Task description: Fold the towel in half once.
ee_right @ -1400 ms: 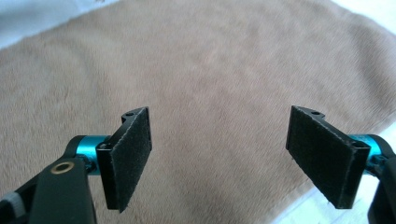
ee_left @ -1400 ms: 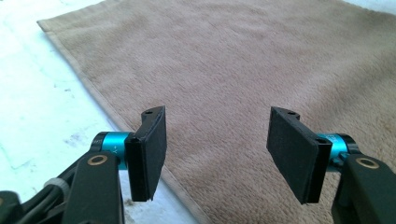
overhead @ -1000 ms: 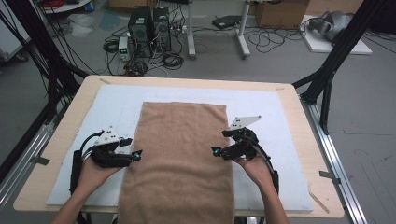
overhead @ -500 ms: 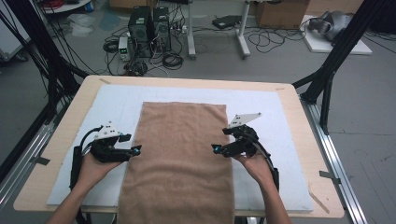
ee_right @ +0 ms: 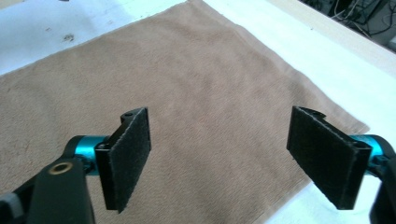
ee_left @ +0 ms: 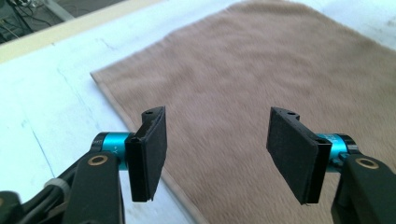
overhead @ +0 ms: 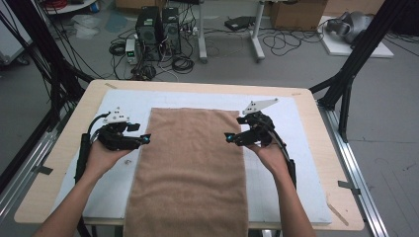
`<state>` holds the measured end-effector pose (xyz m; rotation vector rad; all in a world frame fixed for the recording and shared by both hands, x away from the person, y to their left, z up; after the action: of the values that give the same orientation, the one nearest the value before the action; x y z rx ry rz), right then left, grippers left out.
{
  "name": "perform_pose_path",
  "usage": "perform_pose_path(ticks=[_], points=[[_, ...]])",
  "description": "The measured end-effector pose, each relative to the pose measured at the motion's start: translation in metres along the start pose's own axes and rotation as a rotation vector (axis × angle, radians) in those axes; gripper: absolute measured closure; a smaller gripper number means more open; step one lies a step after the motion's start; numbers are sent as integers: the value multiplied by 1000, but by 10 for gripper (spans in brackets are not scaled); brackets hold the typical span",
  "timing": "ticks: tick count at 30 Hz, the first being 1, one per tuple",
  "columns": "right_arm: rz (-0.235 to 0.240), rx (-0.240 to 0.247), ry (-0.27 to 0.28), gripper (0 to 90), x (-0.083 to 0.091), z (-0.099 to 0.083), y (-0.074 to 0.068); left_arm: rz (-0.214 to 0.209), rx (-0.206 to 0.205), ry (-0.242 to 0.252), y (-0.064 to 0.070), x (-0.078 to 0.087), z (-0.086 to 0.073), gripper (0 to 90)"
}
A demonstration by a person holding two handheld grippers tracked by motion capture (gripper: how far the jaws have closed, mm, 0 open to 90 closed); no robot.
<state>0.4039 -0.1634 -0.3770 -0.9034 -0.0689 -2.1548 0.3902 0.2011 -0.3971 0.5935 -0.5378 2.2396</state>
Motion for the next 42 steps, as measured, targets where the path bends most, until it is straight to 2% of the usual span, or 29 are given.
perform_pose_path(ticks=[3, 7, 9, 12, 17, 20, 23, 27, 30, 32, 39, 42], points=[[-22, -7, -11, 213, -5, 4, 6, 19, 10, -25, -9, -9, 1, 389], [-46, -55, -26, 225, -18, 1, 26, 33, 13, -32, -15, -25, -3, 425], [-64, -63, -37, 245, -25, -1, 34, 50, -4, -57, -17, -35, -7, 430], [-80, -71, -50, 284, -36, -6, 42, 41, -9, -85, -20, -48, -14, 432], [-125, -72, -36, 345, -53, -14, 56, 42, 9, -91, -25, -65, -24, 434], [-157, -85, -57, 384, -65, -19, 65, 46, 25, -101, -27, -75, -31, 445], [-188, -90, -71, 426, -74, -24, 72, 60, 51, -101, -31, -84, -36, 460], [-228, -118, -77, 486, -81, -28, 82, 85, 59, -122, -35, -92, -43, 455], [-223, -149, -89, 520, -84, -32, 87, 65, 79, -109, -36, -94, -46, 489], [-224, -149, -92, 545, -86, -32, 86, 62, 79, -106, -36, -94, -45, 521], [-170, -163, -111, 801, -88, -32, 79, 24, 93, -101, -30, -95, -42, 765], [-165, -181, -120, 829, -87, -32, 77, 19, 73, -110, -28, -94, -41, 824]])
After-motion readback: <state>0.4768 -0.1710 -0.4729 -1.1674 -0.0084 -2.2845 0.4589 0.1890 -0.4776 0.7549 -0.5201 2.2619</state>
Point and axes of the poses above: each handheld gripper's, and its own axes: x roughly backward along the jaws, z roughly out of its top, y roughly to its right, the point moved 5 cm from there along -x, roughly forward along the jaws, and after that the axes turned 15 degrees about -x, right-handed, at the moved point
